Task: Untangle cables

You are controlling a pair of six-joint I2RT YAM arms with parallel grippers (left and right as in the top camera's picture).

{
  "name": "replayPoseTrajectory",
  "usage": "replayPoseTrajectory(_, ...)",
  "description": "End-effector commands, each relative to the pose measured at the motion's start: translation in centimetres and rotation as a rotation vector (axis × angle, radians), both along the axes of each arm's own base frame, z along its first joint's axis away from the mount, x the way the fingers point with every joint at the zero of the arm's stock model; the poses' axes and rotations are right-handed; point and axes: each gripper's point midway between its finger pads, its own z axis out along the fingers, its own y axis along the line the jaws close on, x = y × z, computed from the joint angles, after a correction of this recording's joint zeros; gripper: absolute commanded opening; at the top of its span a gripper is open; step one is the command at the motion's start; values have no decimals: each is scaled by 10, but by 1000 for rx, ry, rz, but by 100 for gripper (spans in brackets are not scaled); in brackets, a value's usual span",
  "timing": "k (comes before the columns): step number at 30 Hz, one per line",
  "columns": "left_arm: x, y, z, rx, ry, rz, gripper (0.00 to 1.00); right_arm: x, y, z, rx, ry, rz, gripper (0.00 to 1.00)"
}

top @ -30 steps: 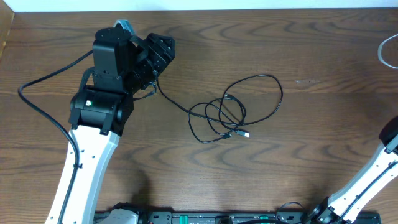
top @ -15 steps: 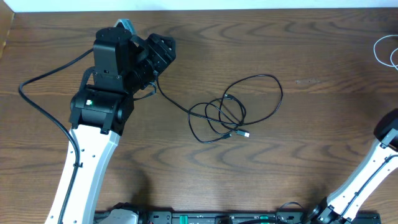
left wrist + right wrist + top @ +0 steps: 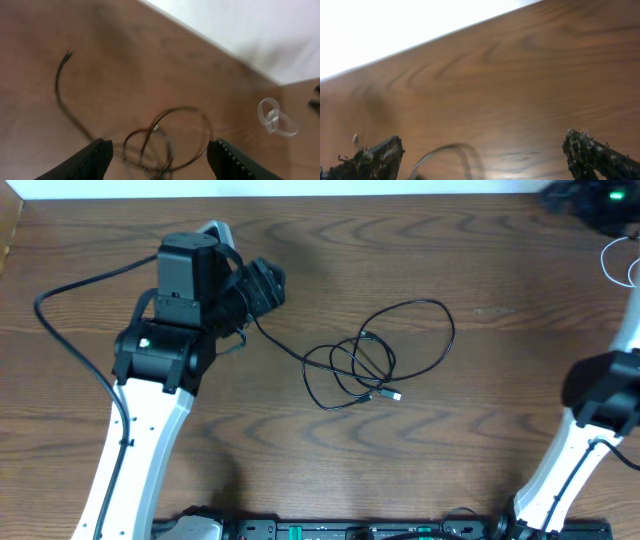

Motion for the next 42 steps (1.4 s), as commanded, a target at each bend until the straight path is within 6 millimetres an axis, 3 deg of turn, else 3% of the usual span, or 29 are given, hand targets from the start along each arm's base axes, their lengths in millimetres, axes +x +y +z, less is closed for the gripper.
replayPoseTrajectory(1,-5,-16,-15,42,51,-86,65,0,31,-15,-76,45,70,99)
replayPoseTrajectory(6,-13,-47,-58,52,204,-139,58,-3,48,-27,-234,100,53,99)
replayPoseTrajectory(14,-10,-90,-140,-40,515,29,57,-7,58,-31,-217,133,40,99)
replayPoseTrajectory(23,-6,-125,-197,-26,603,22,57,-7,58,-32,-217,136,41,99)
replayPoseTrajectory(31,-12,-130,-219,-8,663,13,52,-7,58,-32,-218,137,41,99)
replayPoseTrajectory(34,-12,-130,-220,-8,663,14,38,-8,58,-32,-217,140,41,99)
replayPoseTrajectory(37,-9,-131,-219,-11,653,14,9,-8,58,-32,-217,141,42,99)
replayPoseTrajectory(42,4,-132,-201,-33,574,-23,8,-10,65,-35,-211,150,58,99)
